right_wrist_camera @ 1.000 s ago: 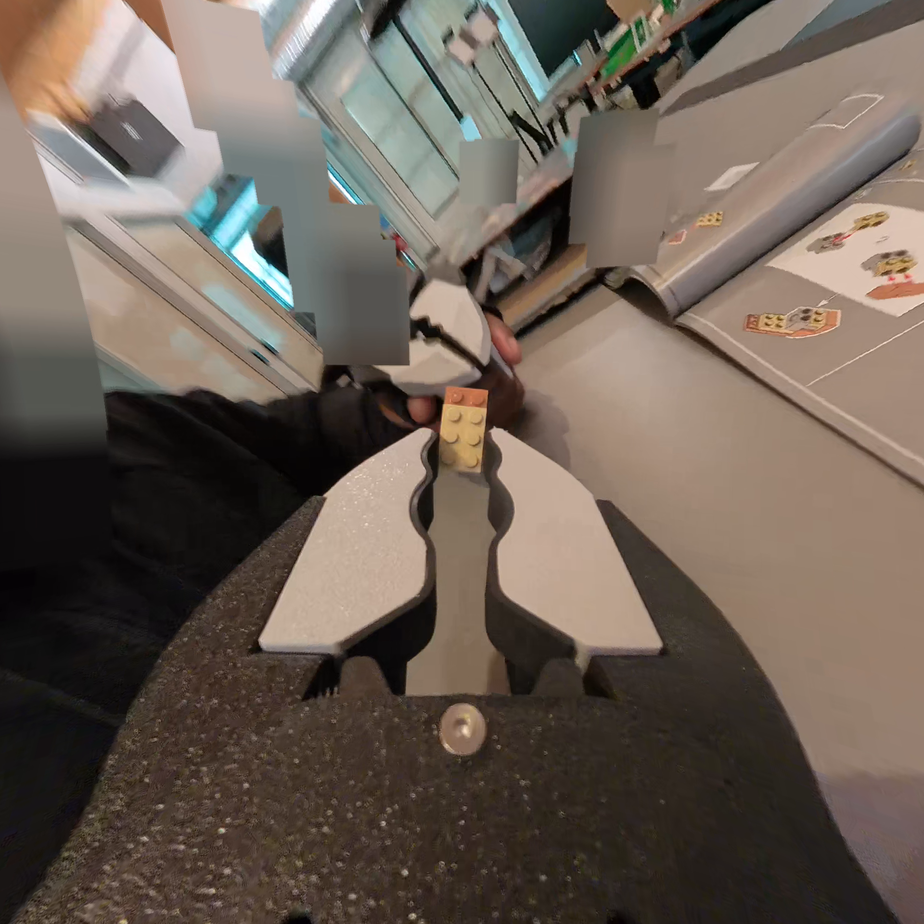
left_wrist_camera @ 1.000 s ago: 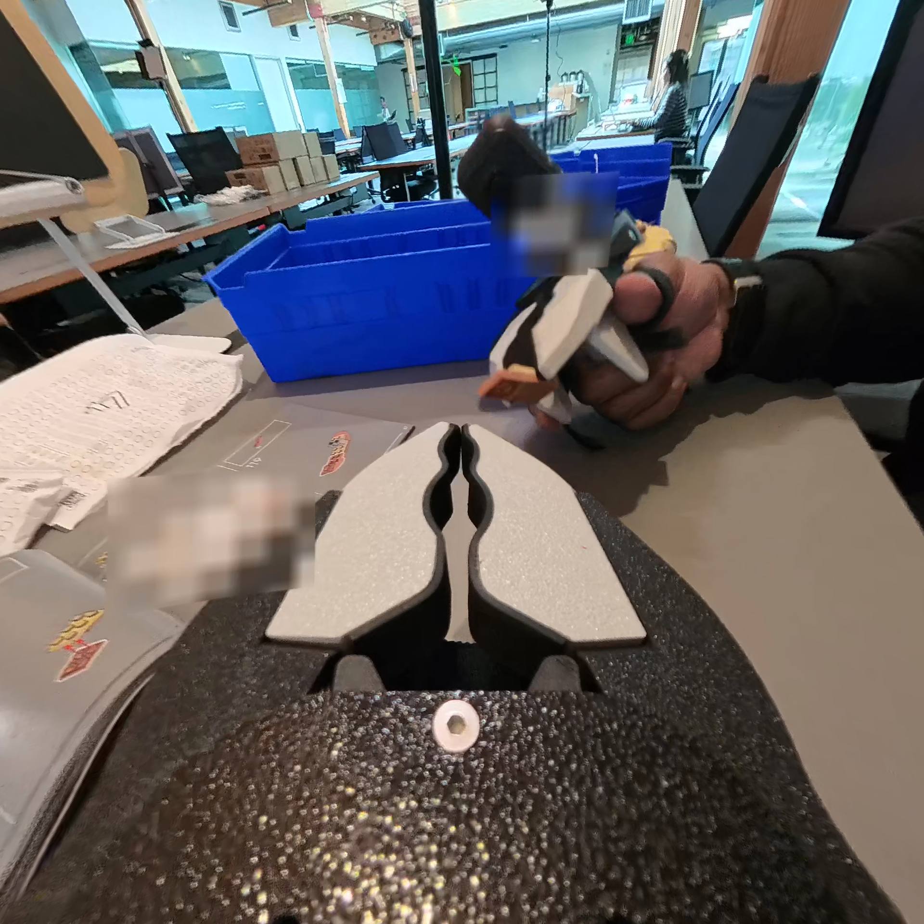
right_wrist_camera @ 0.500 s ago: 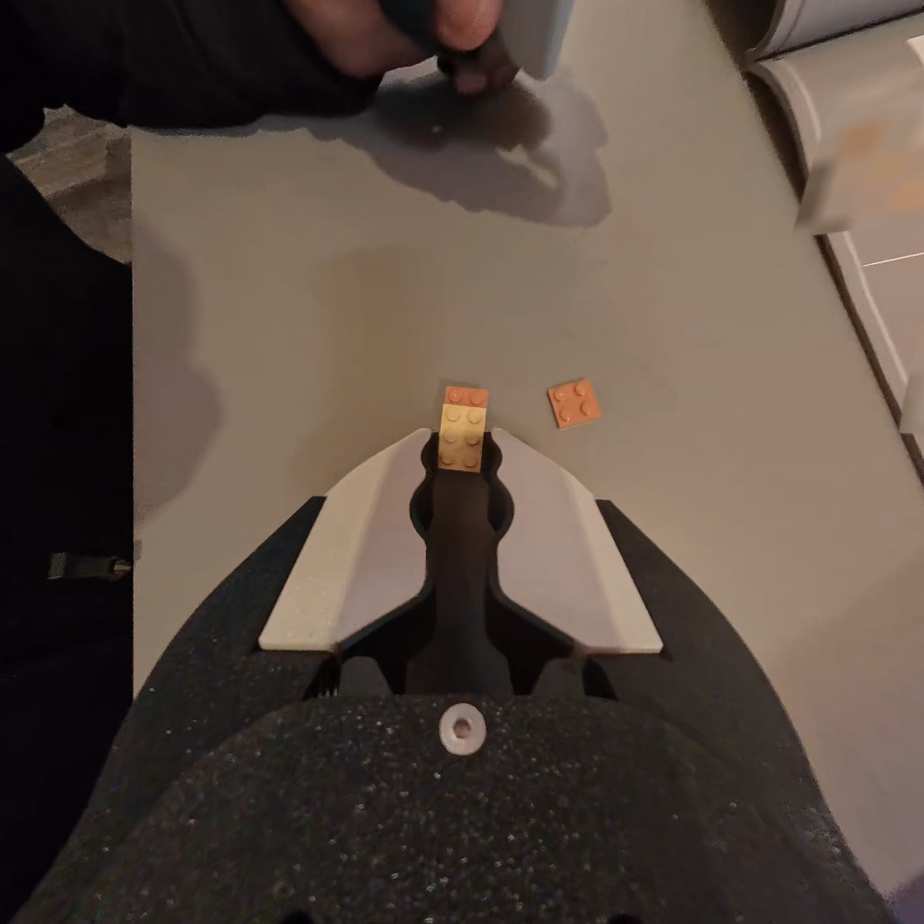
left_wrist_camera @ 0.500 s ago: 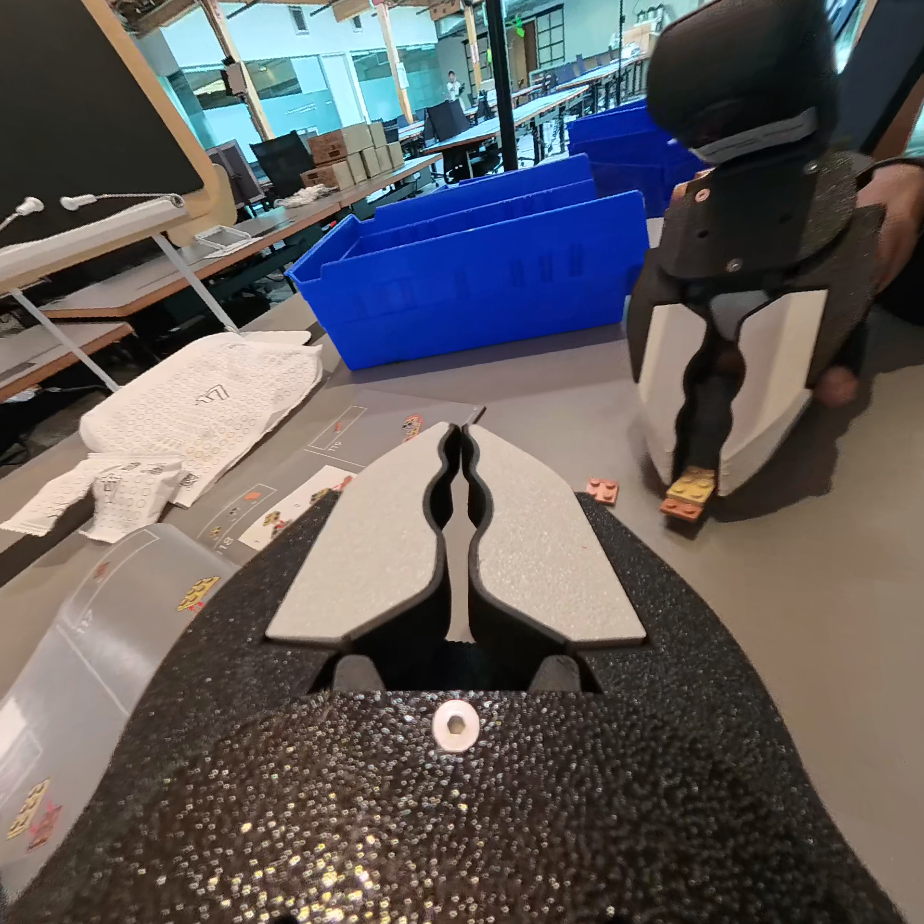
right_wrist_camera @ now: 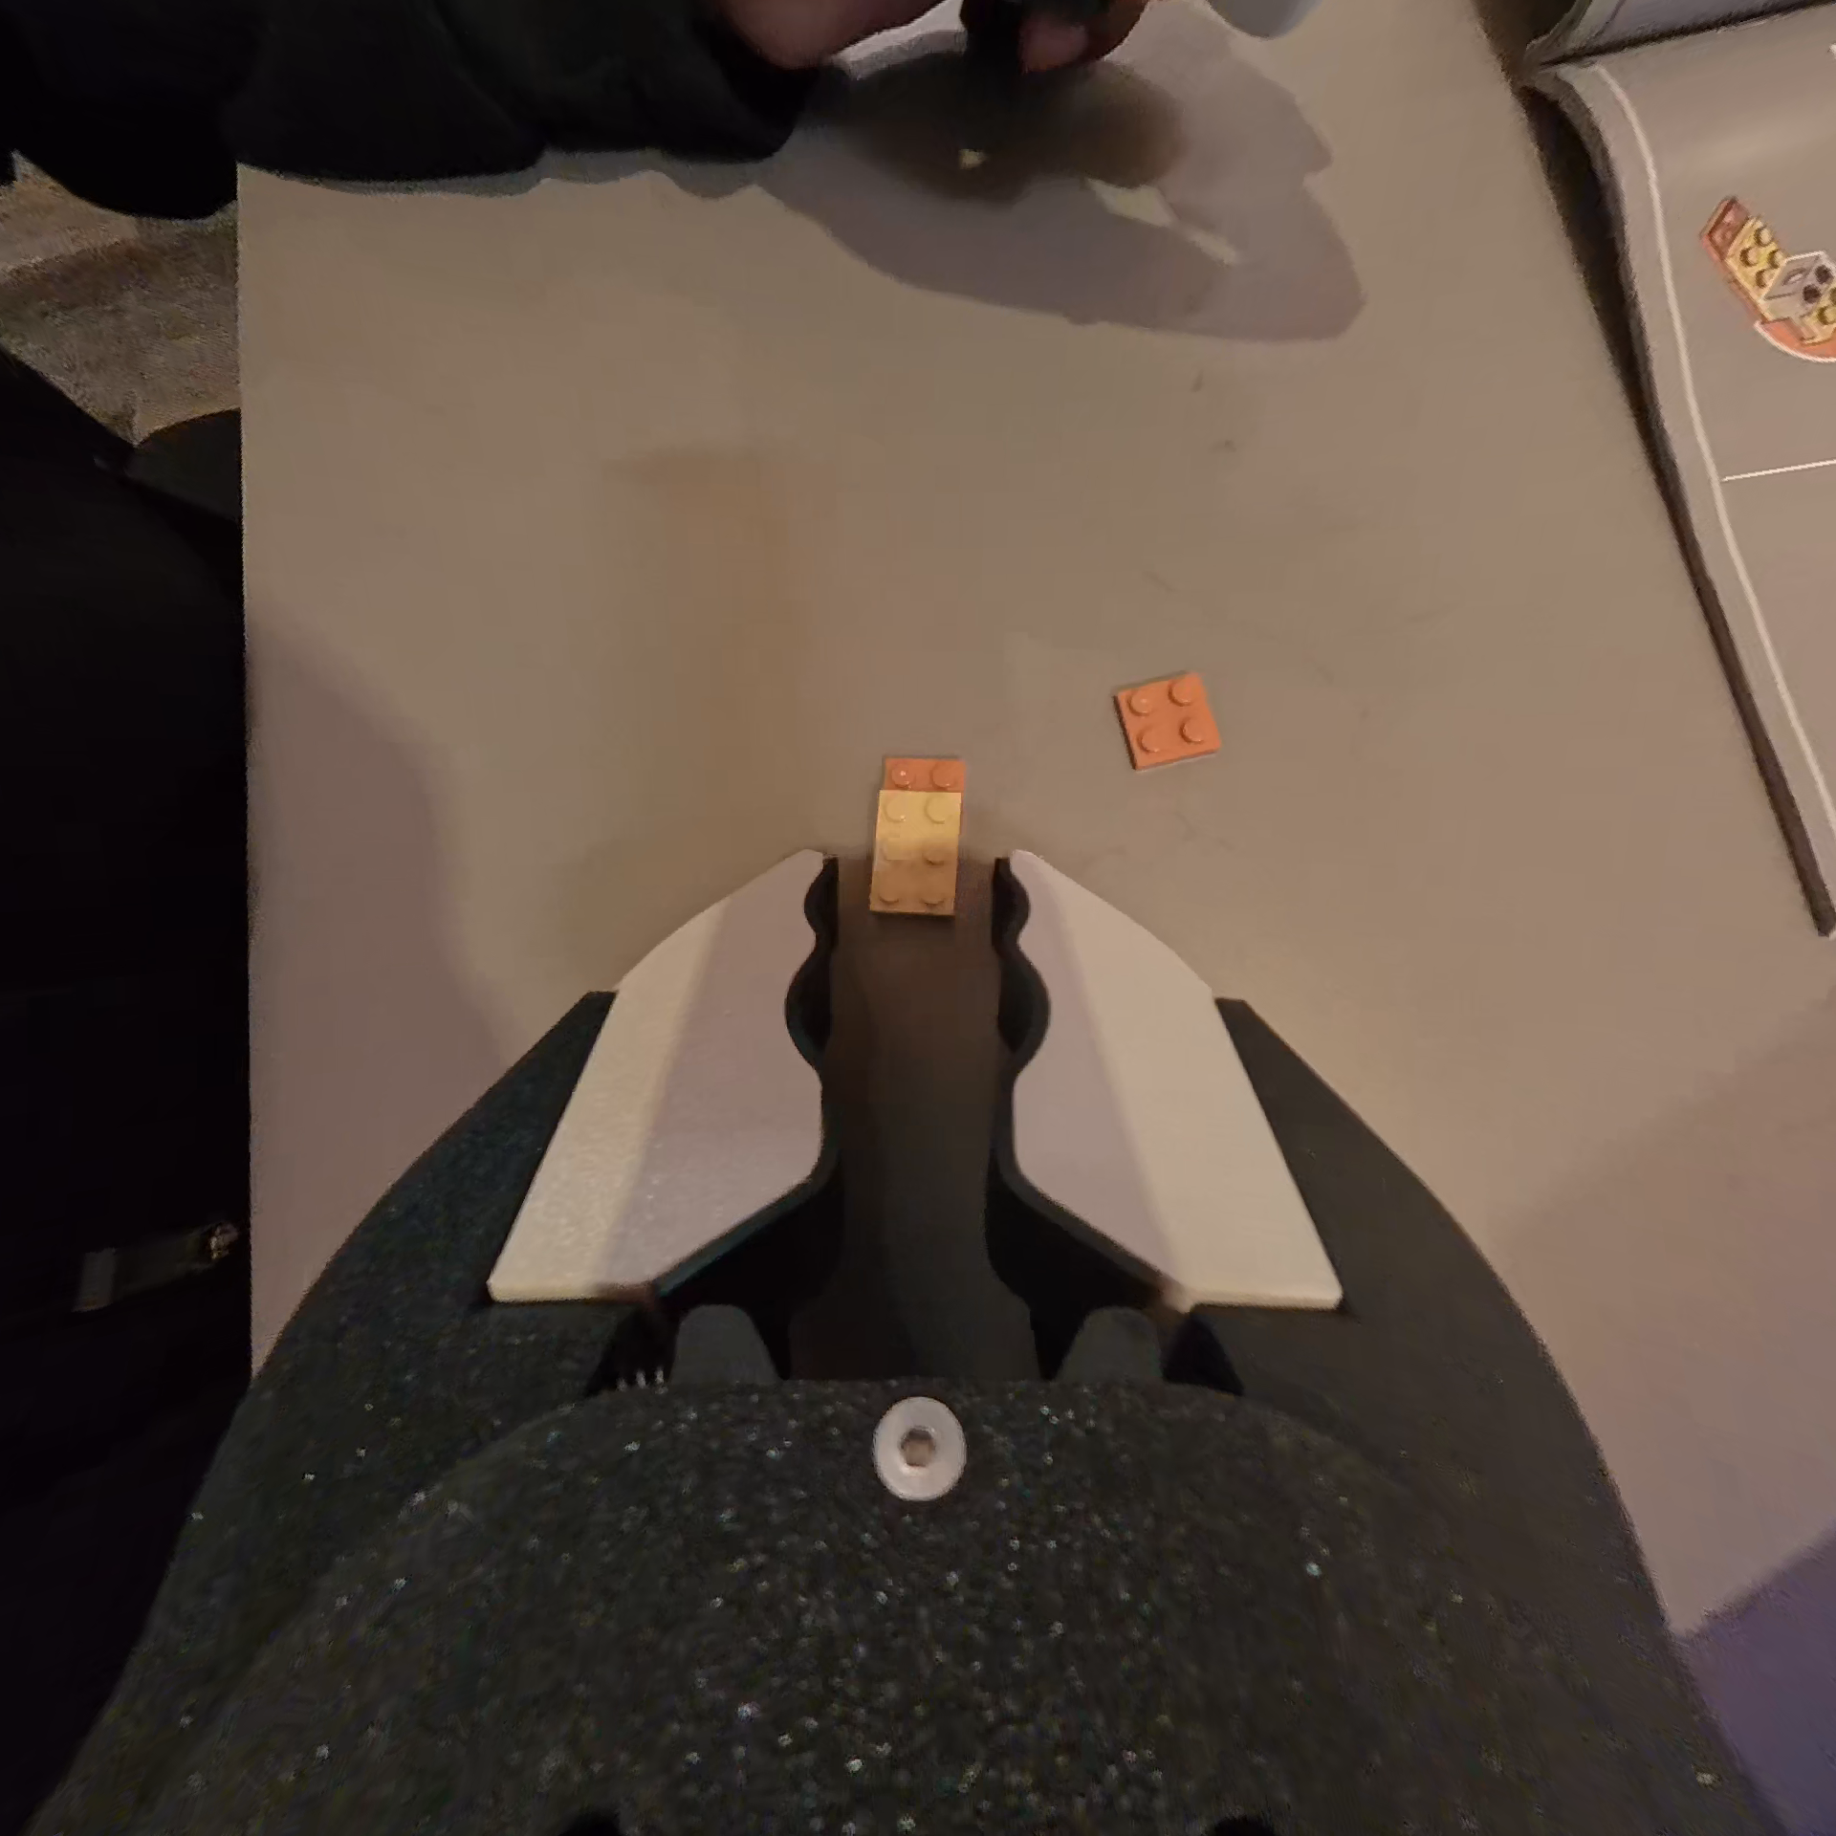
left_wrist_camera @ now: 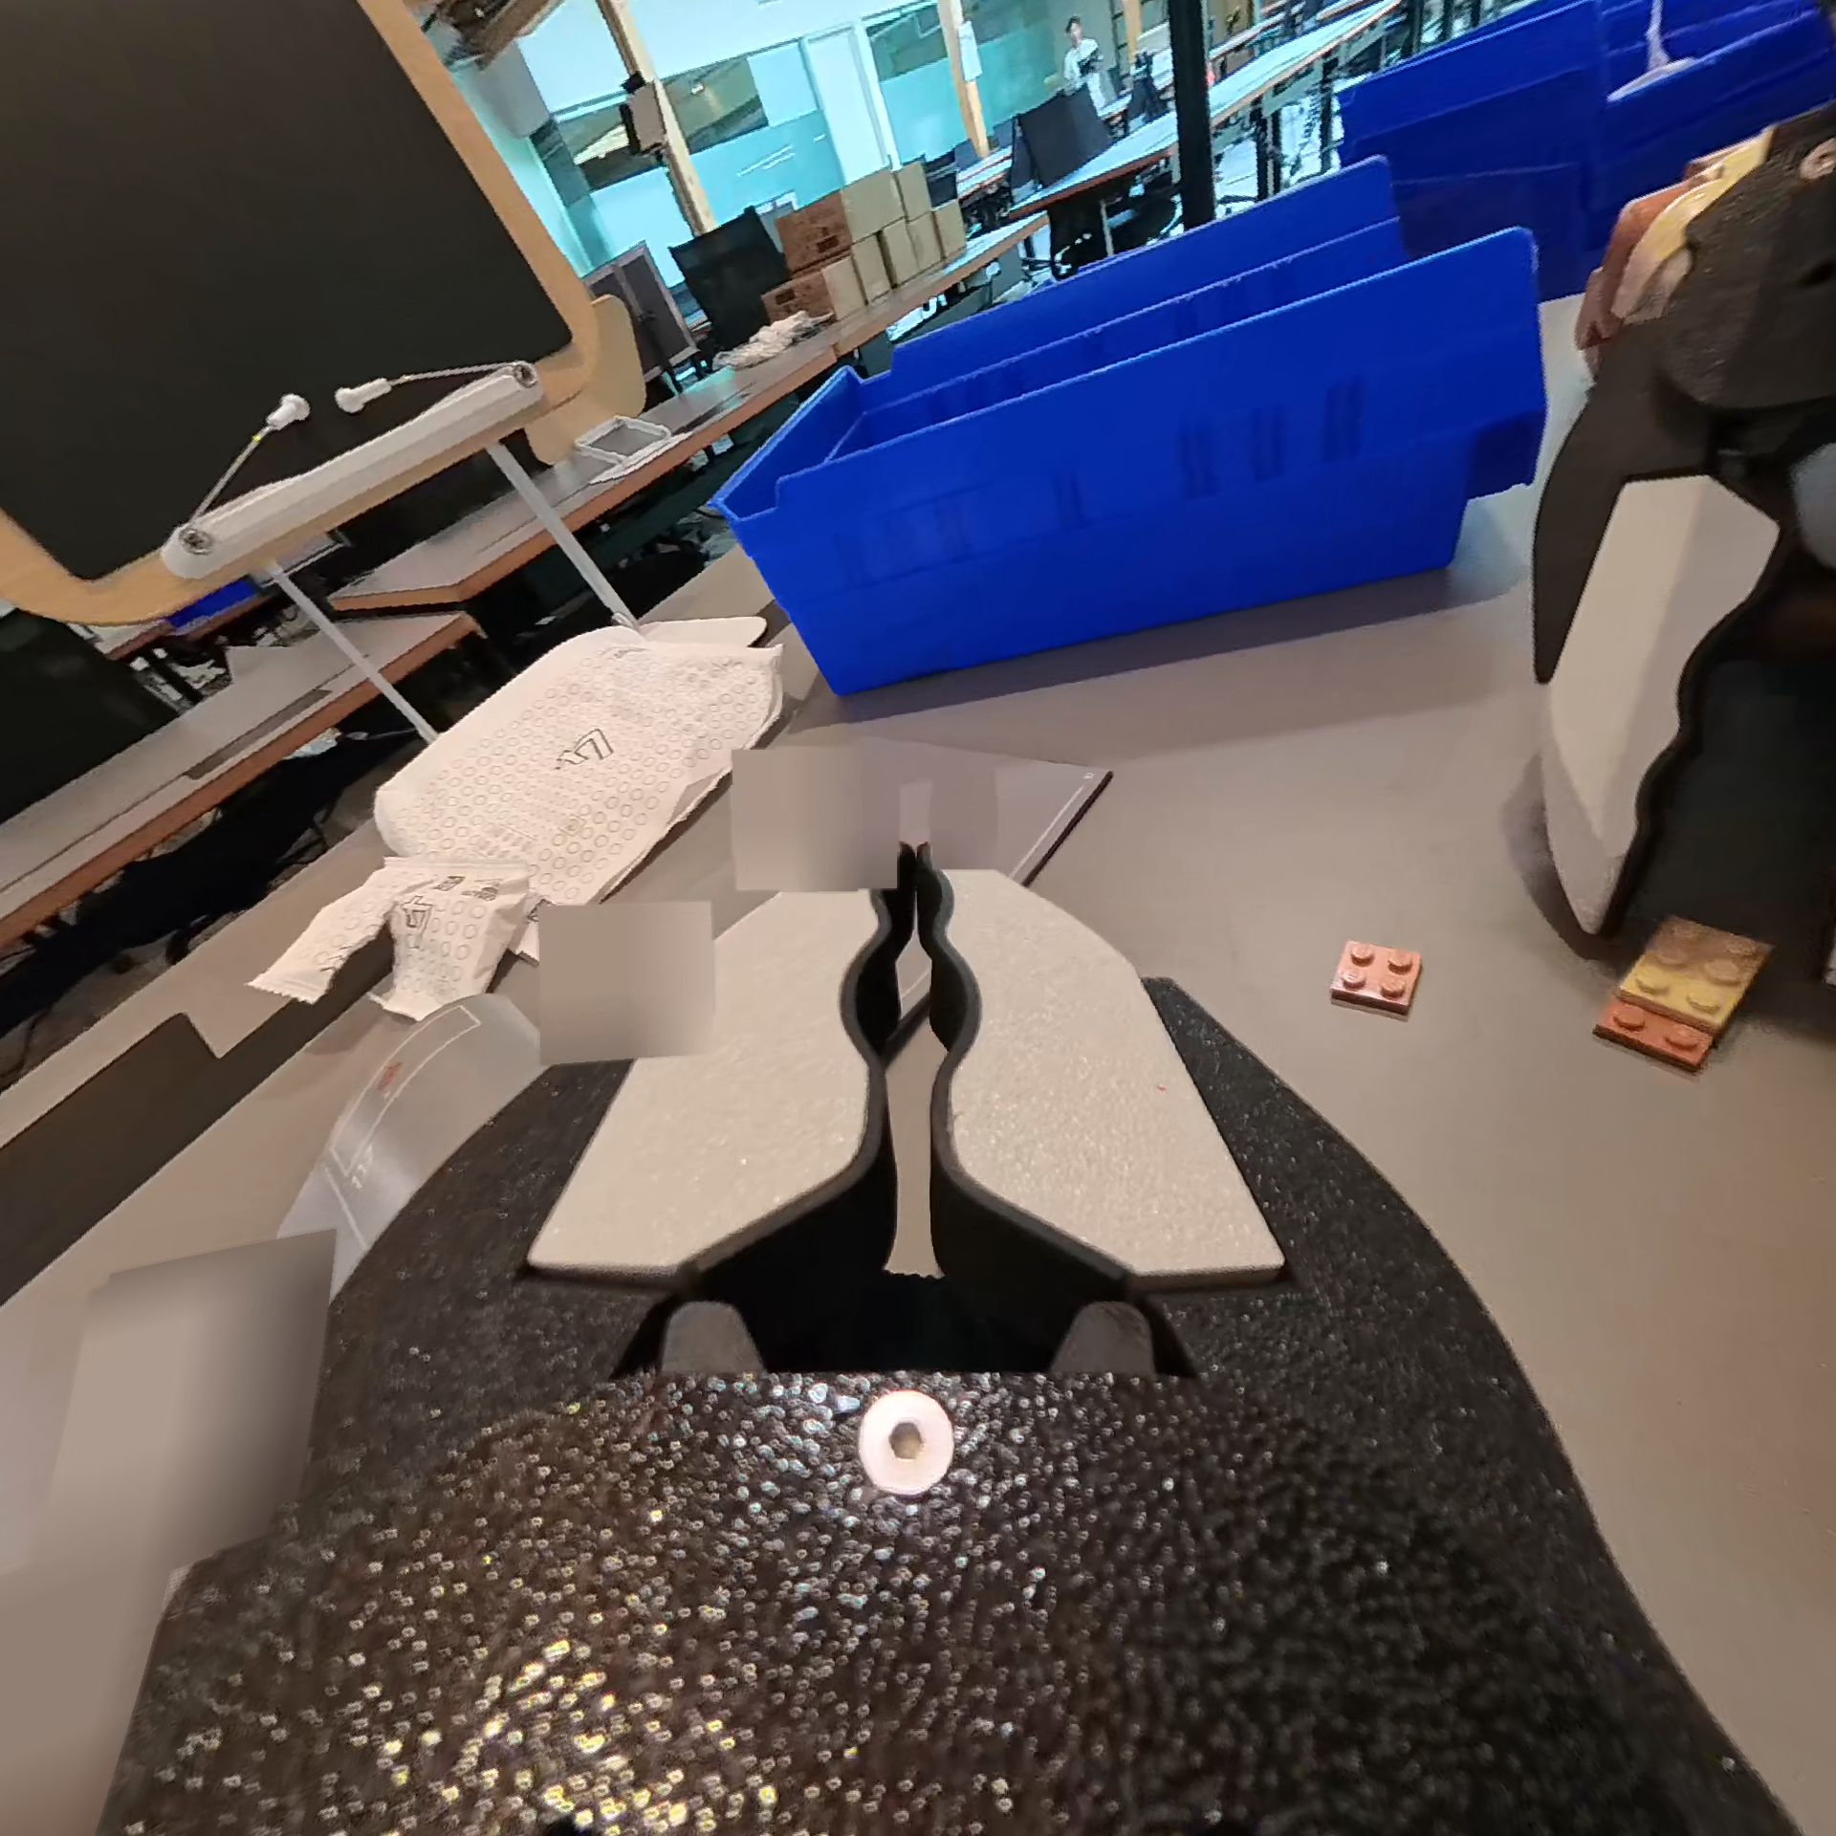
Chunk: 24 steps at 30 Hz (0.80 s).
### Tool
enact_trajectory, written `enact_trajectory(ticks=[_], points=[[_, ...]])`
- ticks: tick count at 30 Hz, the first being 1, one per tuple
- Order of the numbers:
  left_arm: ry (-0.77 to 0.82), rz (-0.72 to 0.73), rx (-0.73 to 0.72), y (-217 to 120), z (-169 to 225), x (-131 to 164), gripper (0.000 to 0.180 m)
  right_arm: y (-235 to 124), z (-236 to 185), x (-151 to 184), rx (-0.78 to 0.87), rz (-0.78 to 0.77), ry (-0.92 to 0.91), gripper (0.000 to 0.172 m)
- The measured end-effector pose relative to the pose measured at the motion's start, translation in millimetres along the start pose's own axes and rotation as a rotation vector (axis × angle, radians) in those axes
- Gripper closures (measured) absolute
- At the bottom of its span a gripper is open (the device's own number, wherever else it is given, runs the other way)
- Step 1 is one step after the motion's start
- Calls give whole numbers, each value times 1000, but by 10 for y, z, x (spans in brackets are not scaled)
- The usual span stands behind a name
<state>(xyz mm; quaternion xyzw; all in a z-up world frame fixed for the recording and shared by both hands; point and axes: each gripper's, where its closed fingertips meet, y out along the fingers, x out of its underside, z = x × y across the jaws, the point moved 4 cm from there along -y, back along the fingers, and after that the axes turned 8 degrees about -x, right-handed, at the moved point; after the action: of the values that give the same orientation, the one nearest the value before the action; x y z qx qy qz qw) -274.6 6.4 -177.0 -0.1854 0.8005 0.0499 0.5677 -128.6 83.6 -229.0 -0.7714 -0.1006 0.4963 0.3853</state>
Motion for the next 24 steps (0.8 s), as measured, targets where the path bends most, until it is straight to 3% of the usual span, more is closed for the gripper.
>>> enact_trajectory(ticks=[13,24], points=[[-75,-19,-59,138,-12,-44,180,-437,-103,78,-55,240,74,146],[-21,-28,-49,182,55,-42,180,-406,-124,179,-53,216,84,147]])
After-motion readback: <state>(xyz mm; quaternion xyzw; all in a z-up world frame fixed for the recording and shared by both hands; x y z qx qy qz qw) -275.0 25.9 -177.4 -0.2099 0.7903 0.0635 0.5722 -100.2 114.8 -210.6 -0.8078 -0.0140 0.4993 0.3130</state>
